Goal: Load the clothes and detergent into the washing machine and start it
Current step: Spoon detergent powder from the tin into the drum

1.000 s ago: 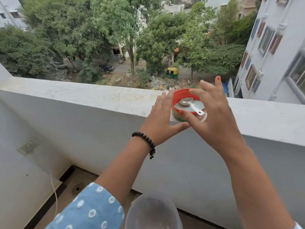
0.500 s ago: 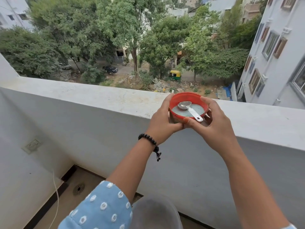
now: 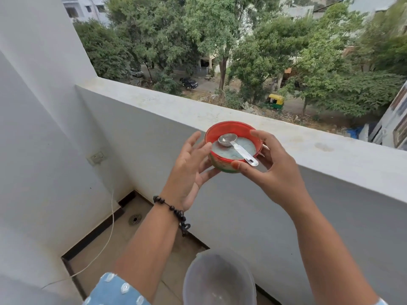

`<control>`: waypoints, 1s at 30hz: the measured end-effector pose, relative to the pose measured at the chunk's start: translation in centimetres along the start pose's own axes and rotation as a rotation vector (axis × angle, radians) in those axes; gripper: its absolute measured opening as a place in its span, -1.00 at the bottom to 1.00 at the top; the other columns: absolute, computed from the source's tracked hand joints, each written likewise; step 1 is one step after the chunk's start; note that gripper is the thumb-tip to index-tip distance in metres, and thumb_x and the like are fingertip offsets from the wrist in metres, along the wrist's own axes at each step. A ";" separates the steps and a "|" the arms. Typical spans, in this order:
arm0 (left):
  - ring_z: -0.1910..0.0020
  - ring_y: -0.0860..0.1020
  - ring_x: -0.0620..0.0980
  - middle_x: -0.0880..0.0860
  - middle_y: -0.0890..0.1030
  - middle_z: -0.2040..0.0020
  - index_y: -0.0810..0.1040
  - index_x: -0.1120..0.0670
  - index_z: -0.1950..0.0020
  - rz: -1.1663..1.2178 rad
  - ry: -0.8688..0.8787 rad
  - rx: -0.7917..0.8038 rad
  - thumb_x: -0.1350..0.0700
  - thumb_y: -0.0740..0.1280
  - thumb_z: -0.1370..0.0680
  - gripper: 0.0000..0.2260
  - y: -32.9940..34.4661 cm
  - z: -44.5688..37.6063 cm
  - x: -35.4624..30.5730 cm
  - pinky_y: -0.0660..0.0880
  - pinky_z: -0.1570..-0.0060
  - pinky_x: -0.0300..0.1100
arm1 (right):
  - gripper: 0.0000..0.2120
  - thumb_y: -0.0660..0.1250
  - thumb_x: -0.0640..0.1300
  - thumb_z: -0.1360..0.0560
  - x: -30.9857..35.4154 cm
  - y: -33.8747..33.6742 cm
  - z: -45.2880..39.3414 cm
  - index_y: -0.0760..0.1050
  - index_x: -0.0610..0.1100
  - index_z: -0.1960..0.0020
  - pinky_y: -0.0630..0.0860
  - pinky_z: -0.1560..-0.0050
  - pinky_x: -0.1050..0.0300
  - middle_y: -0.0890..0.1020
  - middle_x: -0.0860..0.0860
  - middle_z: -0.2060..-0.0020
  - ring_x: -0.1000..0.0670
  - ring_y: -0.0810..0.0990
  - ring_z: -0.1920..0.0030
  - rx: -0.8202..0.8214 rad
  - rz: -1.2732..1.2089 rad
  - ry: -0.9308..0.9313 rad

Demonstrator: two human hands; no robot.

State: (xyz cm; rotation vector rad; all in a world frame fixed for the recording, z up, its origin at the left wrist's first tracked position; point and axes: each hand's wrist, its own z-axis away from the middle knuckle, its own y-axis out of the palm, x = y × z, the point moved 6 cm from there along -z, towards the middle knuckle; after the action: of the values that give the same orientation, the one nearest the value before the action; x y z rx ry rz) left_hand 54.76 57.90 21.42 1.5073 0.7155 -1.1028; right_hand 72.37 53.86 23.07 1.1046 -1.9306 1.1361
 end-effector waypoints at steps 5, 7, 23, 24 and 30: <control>0.09 0.68 -0.05 0.11 0.70 0.00 0.53 0.18 -0.23 0.113 -0.050 -0.251 0.05 0.42 -0.41 -0.57 -5.7 3.3 -0.2 0.64 0.02 -0.19 | -0.39 0.54 0.15 -0.33 2.1 5.6 0.4 0.40 0.09 -0.30 0.56 -0.22 0.03 0.55 0.14 -0.17 0.10 0.57 -0.19 0.143 -0.057 -0.058; 0.10 0.69 -0.01 0.15 0.71 0.02 0.60 0.19 -0.09 0.145 -0.076 -0.302 0.07 0.43 -0.41 -0.68 -7.7 4.8 -0.3 0.64 0.00 -0.15 | -0.41 0.55 0.09 -0.34 2.8 7.8 0.6 0.41 0.08 -0.29 0.55 -0.23 0.04 0.55 0.15 -0.16 0.10 0.56 -0.19 0.208 -0.087 -0.077; 0.01 0.68 0.08 0.19 0.69 -0.03 0.56 0.22 -0.16 0.157 0.111 -0.834 0.19 0.37 -0.45 -0.71 -22.6 22.0 -3.7 0.59 -0.10 -0.01 | -0.73 0.45 -0.14 -0.49 8.9 25.8 7.0 0.59 0.12 -0.14 0.45 0.22 0.34 0.53 0.11 0.28 0.11 0.49 0.30 0.569 -0.224 -0.090; 0.04 0.68 0.06 0.16 0.70 0.01 0.57 0.20 -0.14 0.143 0.126 -0.860 0.21 0.36 -0.48 -0.75 -23.3 23.3 -3.9 0.59 -0.10 -0.02 | -0.76 0.45 -0.16 -0.49 9.3 26.7 7.7 0.62 0.09 -0.10 0.43 0.25 0.36 0.55 0.11 0.31 0.13 0.47 0.33 0.595 -0.234 -0.072; 0.17 0.70 -0.06 0.08 0.73 0.12 0.59 0.14 -0.05 0.085 0.198 -0.979 0.21 0.34 -0.49 -0.84 -27.3 31.0 -4.4 0.63 0.06 -0.20 | -0.89 0.43 -0.24 -0.49 12.3 32.1 11.8 0.65 -0.04 0.08 0.51 0.24 0.13 0.67 -0.04 0.29 0.09 0.53 0.31 0.764 -0.415 0.079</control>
State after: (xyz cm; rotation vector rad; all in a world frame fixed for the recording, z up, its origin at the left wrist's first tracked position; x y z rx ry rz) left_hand 20.80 34.94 14.82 0.7805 1.1038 -0.3993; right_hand 37.11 47.94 16.42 1.7136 -1.1148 1.6770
